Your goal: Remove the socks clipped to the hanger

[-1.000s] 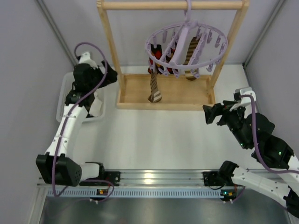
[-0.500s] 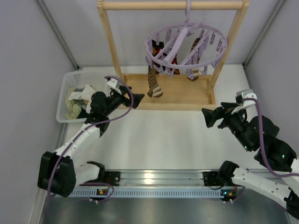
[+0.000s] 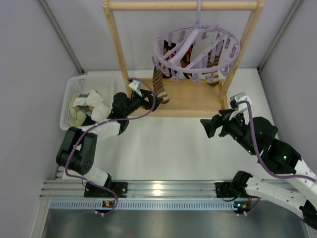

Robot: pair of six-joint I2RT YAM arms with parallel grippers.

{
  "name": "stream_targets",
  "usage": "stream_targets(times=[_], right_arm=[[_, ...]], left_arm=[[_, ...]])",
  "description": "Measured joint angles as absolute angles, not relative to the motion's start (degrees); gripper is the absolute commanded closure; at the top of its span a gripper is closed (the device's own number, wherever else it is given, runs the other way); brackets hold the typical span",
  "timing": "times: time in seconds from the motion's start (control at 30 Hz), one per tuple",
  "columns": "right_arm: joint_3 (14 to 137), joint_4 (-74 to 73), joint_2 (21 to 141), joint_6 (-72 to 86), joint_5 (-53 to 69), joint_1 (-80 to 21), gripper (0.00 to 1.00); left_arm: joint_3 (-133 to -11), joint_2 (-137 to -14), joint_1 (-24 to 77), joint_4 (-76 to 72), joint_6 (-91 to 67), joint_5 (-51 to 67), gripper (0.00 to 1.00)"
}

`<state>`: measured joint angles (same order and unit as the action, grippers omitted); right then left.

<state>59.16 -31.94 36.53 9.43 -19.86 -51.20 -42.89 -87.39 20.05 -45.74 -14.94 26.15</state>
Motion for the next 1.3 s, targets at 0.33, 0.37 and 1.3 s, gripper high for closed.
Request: stream_targets(times=[0.33, 0.37, 1.3], right_arm=[[58.5, -29.6, 38.3, 9.4, -16.8, -51.2, 0.14], [58.5, -29.5, 38.3, 9.4, -16.8, -51.2, 0.14], [69.6, -27.3, 36.4, 12.1, -21.4, -51.2, 0.17]], left_arm=[[-48.5, -94.6, 23.0, -46.9, -13.8, 20.7, 1.0], [-48.5, -94.6, 23.4, -46.9, -13.5, 19.5, 1.0], [-50.5, -83.4, 64.5, -31.5, 0.0, -36.0, 1.0]])
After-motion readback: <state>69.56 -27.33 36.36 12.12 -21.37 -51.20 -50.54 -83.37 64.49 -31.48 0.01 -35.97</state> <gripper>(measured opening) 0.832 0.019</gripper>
